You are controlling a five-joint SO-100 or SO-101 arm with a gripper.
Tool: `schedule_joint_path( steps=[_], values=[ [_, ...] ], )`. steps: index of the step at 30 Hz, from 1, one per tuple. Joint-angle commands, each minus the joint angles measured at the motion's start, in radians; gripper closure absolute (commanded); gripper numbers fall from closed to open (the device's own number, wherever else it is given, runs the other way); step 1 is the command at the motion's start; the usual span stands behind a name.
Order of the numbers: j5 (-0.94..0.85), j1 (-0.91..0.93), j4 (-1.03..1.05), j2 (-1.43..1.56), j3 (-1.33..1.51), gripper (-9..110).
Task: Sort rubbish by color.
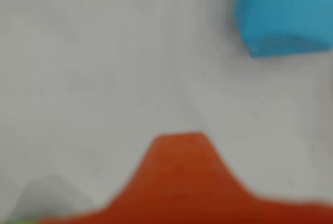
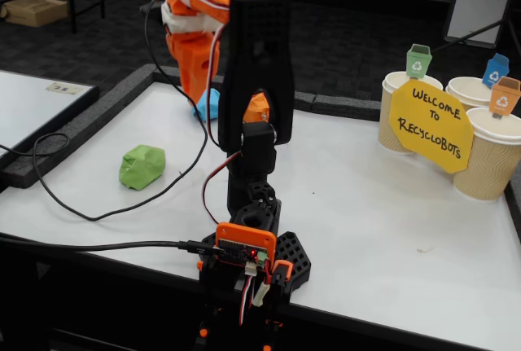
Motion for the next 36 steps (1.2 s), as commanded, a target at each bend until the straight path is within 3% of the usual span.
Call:
schedule_joint_path(
  steps=[1, 10, 21, 36],
  values=[
    [-0.021, 0.025, -0.054, 0.38, 0.123, 98],
    [-0.021, 0.034, -0.127, 0.756, 0.463, 97],
    [-0.026, -0.023, -0.115, 0.838, 0.552, 93],
    [-0.121, -0.367, -0.063, 0.861, 0.726, 92]
  ],
)
